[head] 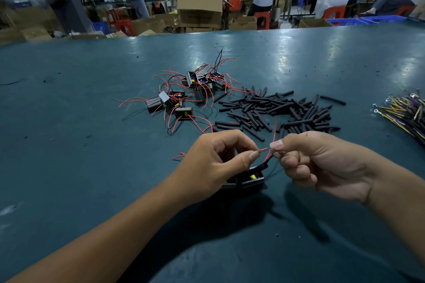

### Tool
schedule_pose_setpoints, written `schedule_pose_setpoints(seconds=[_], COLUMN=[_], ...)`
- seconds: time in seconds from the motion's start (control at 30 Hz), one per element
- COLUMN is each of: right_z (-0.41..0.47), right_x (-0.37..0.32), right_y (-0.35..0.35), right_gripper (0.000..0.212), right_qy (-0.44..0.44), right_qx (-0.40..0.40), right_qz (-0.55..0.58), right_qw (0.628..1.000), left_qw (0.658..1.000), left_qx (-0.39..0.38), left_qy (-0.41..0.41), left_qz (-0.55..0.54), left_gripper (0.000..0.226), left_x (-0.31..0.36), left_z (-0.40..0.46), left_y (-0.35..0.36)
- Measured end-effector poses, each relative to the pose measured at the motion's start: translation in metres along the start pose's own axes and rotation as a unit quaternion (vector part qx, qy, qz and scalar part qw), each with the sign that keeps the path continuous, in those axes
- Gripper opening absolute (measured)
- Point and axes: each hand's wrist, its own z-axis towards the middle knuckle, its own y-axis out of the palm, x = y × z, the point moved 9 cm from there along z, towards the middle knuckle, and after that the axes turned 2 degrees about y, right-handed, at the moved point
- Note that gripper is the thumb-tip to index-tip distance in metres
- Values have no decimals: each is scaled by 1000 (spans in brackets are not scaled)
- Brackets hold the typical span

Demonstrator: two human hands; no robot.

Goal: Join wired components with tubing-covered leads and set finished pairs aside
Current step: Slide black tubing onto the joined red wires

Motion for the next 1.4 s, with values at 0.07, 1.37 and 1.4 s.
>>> schedule_pose_setpoints(seconds=[0.07, 1.37, 1.4], right_z=[0, -49, -45], right_x=[2, -49, -52], right_y=[1, 38, 33], right_gripper=[26, 17, 20], right_qy=[6, -616, -597], right_qx=[-9, 158, 152], right_qz=[-7, -619, -595], right_qw=[1000, 461, 516], left_qw=[1000, 999, 999], left_qx=[-1, -2, 5], left_qy=[-6, -24, -18], left_qz=[-1, -45, -35], left_gripper=[8, 9, 9], left_x=[0, -4, -4], left_z=[0, 3, 3], left_y=[2, 2, 1])
